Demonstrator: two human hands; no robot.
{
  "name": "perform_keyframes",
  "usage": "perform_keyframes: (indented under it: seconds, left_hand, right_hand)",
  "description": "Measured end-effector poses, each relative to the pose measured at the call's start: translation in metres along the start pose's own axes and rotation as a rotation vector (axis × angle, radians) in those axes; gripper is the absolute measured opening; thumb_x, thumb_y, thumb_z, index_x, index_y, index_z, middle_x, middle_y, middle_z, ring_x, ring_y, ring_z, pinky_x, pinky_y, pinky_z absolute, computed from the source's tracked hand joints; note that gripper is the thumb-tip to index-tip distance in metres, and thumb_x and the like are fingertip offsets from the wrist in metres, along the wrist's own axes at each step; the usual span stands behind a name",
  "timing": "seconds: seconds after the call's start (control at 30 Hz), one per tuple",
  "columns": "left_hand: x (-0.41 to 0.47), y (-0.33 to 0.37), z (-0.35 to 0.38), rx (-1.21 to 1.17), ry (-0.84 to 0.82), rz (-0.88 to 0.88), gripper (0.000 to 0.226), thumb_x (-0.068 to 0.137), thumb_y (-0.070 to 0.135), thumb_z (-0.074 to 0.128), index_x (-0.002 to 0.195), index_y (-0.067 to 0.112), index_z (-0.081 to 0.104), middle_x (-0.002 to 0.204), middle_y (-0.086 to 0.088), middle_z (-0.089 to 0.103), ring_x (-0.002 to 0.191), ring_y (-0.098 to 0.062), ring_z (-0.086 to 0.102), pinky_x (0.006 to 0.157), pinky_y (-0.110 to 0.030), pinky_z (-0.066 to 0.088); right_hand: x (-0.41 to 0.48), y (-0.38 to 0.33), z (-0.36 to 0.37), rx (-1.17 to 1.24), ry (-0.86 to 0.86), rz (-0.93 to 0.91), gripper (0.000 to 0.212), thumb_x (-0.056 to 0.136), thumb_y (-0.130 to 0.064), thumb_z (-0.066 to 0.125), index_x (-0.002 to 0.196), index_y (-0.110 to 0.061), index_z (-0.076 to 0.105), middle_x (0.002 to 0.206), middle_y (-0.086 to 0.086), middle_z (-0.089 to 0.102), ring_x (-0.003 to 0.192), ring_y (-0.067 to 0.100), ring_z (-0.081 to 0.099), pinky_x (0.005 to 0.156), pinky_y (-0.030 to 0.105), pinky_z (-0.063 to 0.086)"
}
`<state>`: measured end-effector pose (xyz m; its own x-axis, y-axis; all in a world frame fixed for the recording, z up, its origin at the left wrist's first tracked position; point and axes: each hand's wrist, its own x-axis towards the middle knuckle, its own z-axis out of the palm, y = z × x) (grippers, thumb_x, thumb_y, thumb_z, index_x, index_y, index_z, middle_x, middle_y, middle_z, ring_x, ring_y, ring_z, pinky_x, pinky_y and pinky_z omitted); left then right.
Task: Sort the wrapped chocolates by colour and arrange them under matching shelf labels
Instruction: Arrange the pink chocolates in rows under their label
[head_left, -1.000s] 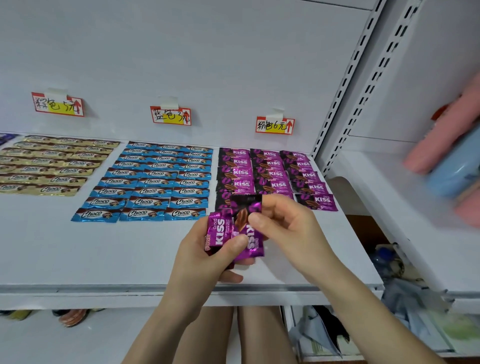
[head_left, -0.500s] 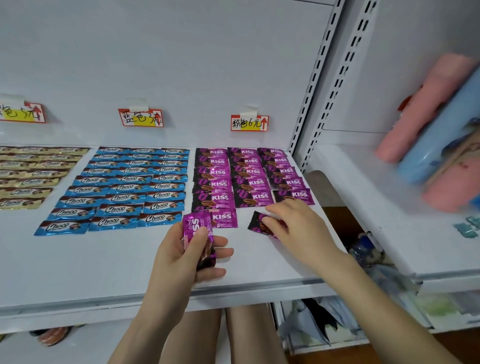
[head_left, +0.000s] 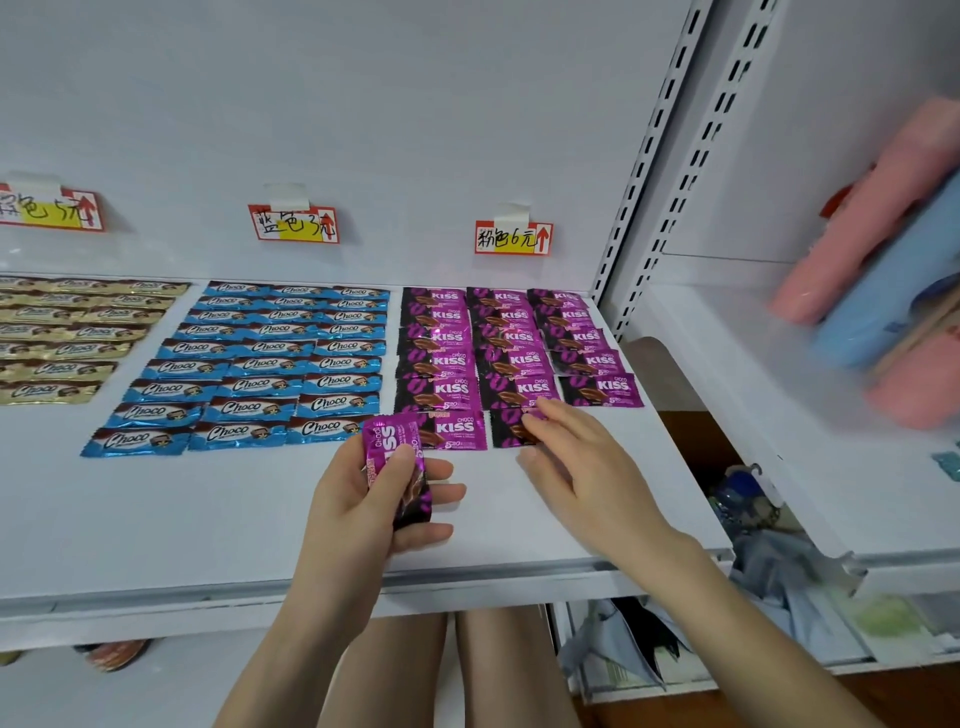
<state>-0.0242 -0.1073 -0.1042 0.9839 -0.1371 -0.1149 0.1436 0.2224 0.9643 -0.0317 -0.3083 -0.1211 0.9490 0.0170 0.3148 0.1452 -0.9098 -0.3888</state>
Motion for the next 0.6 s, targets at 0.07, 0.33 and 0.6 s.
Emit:
perform_keyframes:
  seconds: [0.07, 0.33, 0.6]
  left_hand:
    - [0.0000, -0.0006, -0.0009, 0.003, 0.000, 0.001, 0.018, 0.094, 0.021, 0.048, 0.109, 0.014, 0.056, 0.082, -0.006, 0.073, 0.073, -0.022, 0.072, 0.048, -0.026, 0.055]
    - [-0.0002, -0.0003, 0.0006, -0.005, -0.002, -0.004, 0.016, 0.095, 0.020, 0.047, 0.107, 0.015, 0.056, 0.080, -0.005, 0.073, 0.072, -0.022, 0.072, 0.048, -0.025, 0.054]
    - [-0.0005, -0.0001, 0.0014, -0.010, 0.010, -0.014, 0.015, 0.095, 0.021, 0.047, 0.105, 0.016, 0.056, 0.080, -0.006, 0.073, 0.072, -0.022, 0.072, 0.048, -0.025, 0.054]
  right_hand:
    - [-0.0010, 0.0000, -0.0006, 0.014, 0.067, 0.017, 0.037, 0.095, -0.032, 0.047, 0.126, -0.014, 0.056, 0.133, -0.001, 0.051, 0.124, 0.009, 0.037, 0.097, 0.017, 0.026]
    - [-0.0006, 0.0007, 0.0021, 0.010, 0.002, -0.013, 0.035, 0.095, -0.032, 0.048, 0.123, -0.015, 0.058, 0.130, -0.001, 0.052, 0.117, 0.004, 0.035, 0.089, 0.009, 0.022]
    - [0.0002, -0.0002, 0.0012, 0.003, -0.006, -0.030, 0.035, 0.095, -0.032, 0.047, 0.124, -0.014, 0.058, 0.128, 0.000, 0.053, 0.113, 0.001, 0.031, 0.080, 0.002, 0.023]
